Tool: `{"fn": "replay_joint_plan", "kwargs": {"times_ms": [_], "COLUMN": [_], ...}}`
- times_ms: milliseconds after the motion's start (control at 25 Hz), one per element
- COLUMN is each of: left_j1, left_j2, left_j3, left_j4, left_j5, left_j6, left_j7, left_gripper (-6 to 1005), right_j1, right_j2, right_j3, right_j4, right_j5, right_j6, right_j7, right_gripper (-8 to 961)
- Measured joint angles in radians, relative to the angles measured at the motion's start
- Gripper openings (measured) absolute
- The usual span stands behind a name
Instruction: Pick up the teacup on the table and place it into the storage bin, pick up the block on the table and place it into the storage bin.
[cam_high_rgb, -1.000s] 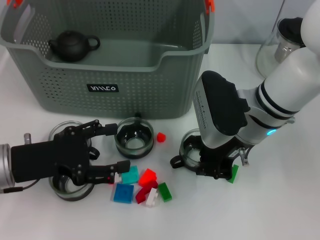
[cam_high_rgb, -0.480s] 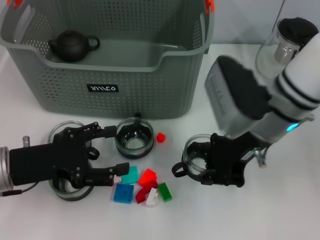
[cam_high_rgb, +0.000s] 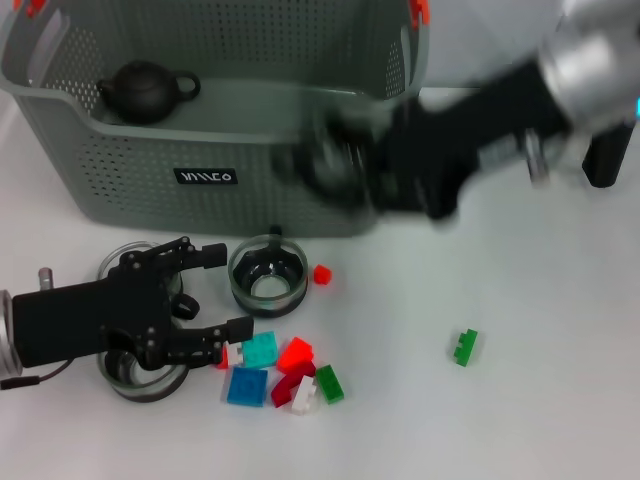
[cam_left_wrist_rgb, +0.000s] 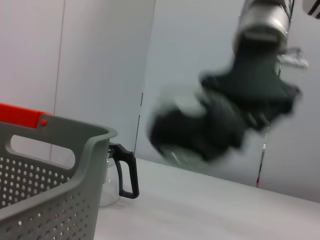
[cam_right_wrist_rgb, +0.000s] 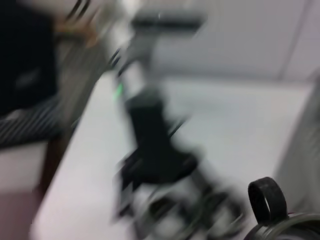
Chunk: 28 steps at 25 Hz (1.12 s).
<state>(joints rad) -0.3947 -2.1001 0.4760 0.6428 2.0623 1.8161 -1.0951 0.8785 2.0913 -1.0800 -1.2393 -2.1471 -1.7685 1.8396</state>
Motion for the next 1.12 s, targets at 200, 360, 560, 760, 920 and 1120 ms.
{"fn": "replay_joint_plan", "kwargs": {"times_ms": [200,360,560,760,920,1120], "left_j1": [-0.002,-0.004,-0.005,-0.003,-0.005,-0.007], "left_j2": [0.000,0.000,0.002,0.005,0.006,0.006], "left_j3": [-0.001,-0.001,0.001,0.002,0.007,0.007], "left_j4": [0.000,0.000,0.002,0.004,0.004,0.005], "left_j5": [0.001,0.005,0.008,0.009,0.009,0.009], "left_j6": [0.000,0.002,0.007,0.008,0.010,0.009], "left_j7": [0.000,0.000,0.000,0.000,0.000,0.000], "left_gripper": [931,931,930,930,930,930], "right_j1": [0.012,0.040,0.117,0.214,0.263,0.285], "right_j2": [-0.002,-0.003,-0.004,-0.001,0.007,0.010], "right_j3": [0.062,0.058,0.058,0.060,0.057,0.047], "right_j4": [0.018,0.133,0.359,0.607,0.720,0.774], "right_j5": [0.064,0.069,0.067,0.070,0.074,0.079], "right_j6": [0.233,0.441,0.654,0.869,0.965,1.016], "right_j7": [-0.016,-0.054,-0.150,-0.271,-0.339,-0.365], "right_gripper": [54,54,54,54,54,54]}}
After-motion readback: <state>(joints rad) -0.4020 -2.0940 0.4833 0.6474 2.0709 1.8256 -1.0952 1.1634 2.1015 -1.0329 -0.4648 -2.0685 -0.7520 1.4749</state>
